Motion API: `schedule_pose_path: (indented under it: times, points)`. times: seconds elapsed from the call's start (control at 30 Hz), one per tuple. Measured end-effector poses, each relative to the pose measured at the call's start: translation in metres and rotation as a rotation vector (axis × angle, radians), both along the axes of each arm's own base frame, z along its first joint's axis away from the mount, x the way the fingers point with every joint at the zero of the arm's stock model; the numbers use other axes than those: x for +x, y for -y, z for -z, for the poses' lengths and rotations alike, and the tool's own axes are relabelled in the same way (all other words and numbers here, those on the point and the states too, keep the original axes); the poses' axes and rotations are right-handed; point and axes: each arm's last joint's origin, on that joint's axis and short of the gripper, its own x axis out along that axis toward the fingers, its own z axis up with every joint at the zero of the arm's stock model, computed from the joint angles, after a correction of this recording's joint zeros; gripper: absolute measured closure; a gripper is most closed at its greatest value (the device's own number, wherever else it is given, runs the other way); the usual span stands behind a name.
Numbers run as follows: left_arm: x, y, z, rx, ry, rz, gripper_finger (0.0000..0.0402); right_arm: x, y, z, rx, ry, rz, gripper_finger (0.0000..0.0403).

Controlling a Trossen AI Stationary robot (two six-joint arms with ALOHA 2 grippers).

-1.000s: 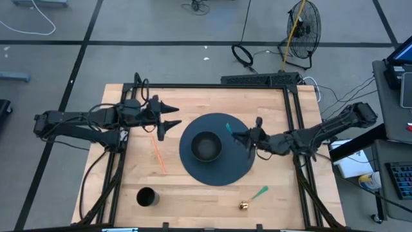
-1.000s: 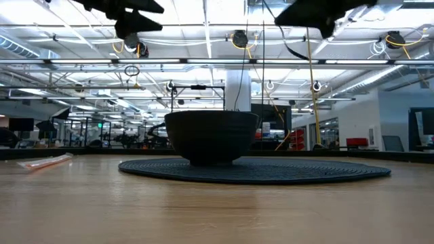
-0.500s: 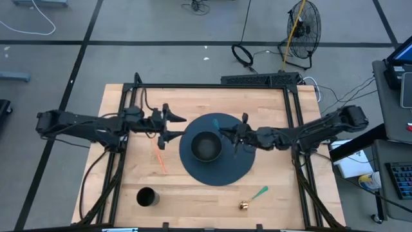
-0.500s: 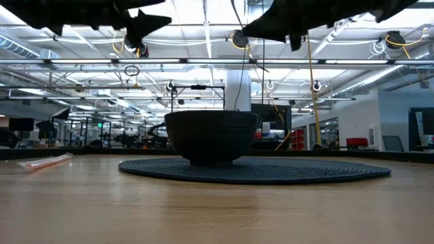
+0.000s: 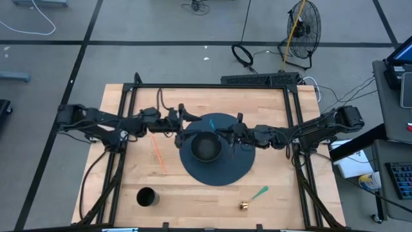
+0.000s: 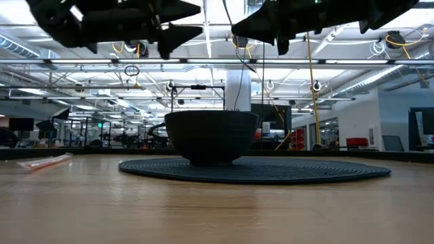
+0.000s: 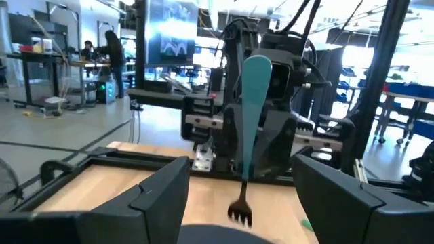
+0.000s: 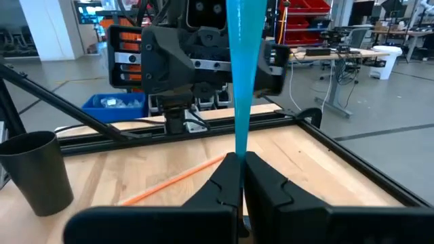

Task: Pick & Place Utensil
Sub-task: Put the blue fork into the black bowl on the blue table placemat

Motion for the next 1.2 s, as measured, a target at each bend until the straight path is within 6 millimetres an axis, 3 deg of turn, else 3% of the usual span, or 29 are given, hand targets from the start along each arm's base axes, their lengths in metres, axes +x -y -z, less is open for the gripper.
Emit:
schedule_pose_path:
  times: [0.27, 0.57, 0.97, 1.2]
  points:
    - [0.04, 0.0, -0.007, 0.006, -0.02, 0.073, 0.0135, 0.0, 0.0, 0.0, 0.0, -0.003, -0.002, 0.0403]
    - [0.047, -0.002, -0.004, 0.015, -0.045, 0.026, 0.0139, 0.0, 0.0, 0.001, -0.002, -0.011, -0.003, 0.0403]
    - [0.047, -0.002, -0.004, 0.043, -0.042, 0.023, 0.0265, 0.0, 0.0, 0.001, -0.009, -0.011, -0.003, 0.0403]
    - [0.047, -0.002, -0.004, 0.043, -0.042, 0.023, 0.0298, 0.0, 0.0, 0.001, -0.008, -0.01, -0.002, 0.0403]
